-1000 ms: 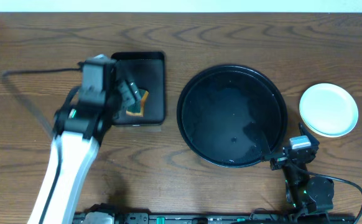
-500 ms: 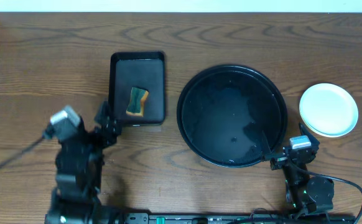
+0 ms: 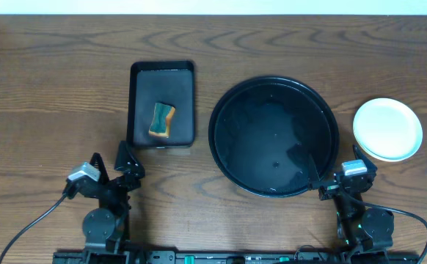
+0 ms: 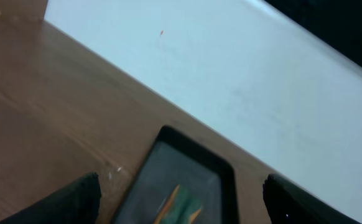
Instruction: Clean dirty plates on tray and stack at the side
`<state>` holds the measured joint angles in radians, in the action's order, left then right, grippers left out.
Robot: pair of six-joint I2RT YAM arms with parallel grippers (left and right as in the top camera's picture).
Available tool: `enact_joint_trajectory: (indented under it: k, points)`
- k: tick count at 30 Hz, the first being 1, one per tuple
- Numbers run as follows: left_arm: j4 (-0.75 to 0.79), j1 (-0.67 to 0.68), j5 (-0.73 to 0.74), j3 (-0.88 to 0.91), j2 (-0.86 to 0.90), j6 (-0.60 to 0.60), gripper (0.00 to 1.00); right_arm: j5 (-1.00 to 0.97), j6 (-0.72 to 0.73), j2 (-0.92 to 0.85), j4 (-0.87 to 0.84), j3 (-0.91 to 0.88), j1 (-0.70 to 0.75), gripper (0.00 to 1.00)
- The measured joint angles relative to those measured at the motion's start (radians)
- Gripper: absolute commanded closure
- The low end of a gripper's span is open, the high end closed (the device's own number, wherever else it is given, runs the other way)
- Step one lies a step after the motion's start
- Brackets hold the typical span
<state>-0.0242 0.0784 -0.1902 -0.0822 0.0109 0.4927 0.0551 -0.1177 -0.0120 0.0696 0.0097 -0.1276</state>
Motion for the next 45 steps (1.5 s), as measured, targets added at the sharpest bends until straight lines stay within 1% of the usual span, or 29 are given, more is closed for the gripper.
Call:
enact_joint_trajectory:
  k: [3,45]
  points:
    - [0.024,0.000,0.002,0.063,0.002,0.000,0.16,0.000,0.000,0.000,0.000,0.000,0.000,0.01]
    - [0.012,0.000,0.003,0.061,0.000,0.000,0.16,0.000,0.000,0.001,-0.001,-0.001,0.000,0.01]
